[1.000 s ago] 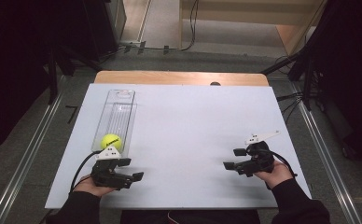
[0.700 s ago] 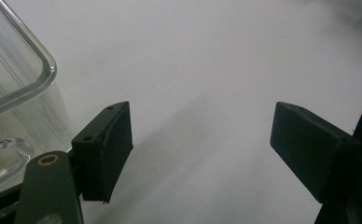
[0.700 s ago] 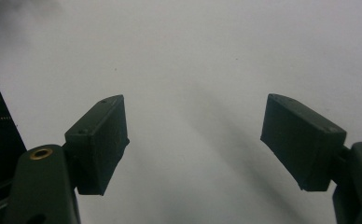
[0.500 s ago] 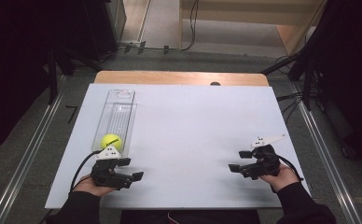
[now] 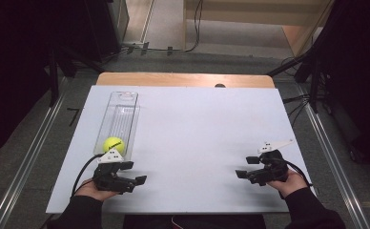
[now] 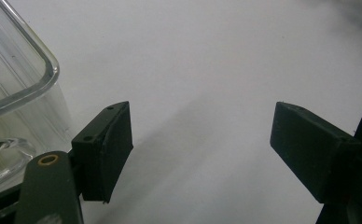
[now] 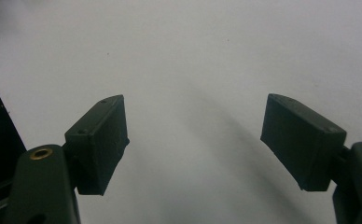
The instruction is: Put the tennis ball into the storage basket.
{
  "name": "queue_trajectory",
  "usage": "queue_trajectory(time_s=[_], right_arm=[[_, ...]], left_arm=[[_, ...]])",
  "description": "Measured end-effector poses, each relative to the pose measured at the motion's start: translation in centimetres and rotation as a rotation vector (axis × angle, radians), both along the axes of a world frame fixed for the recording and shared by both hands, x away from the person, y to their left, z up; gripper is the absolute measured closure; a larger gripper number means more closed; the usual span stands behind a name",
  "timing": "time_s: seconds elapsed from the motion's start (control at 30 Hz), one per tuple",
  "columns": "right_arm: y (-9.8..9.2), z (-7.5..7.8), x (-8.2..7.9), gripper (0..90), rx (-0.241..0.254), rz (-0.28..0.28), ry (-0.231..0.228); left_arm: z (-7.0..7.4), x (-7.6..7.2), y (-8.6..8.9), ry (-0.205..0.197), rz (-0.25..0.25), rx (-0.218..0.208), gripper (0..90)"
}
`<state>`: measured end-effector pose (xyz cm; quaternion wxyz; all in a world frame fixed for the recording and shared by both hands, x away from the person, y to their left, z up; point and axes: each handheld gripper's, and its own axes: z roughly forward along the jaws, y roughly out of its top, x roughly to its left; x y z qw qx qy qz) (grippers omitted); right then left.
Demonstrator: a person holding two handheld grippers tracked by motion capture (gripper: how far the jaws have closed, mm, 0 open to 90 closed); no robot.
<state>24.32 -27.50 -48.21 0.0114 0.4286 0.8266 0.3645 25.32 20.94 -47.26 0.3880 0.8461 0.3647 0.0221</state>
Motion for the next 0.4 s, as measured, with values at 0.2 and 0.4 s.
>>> queue_trajectory(time_s=[0.2,0.4], right_arm=[[-0.08,-0.01,0.03,20.7,0.003,0.0,-0.003],[-0.13,0.0,0.03,20.7,0.005,-0.006,0.002]], left_arm=[[0.01,-0.02,-0.01,-0.002,0.0,-0.001,21.6],[-0.01,-0.03,-0.05,-0.005,0.0,0.003,21.6]])
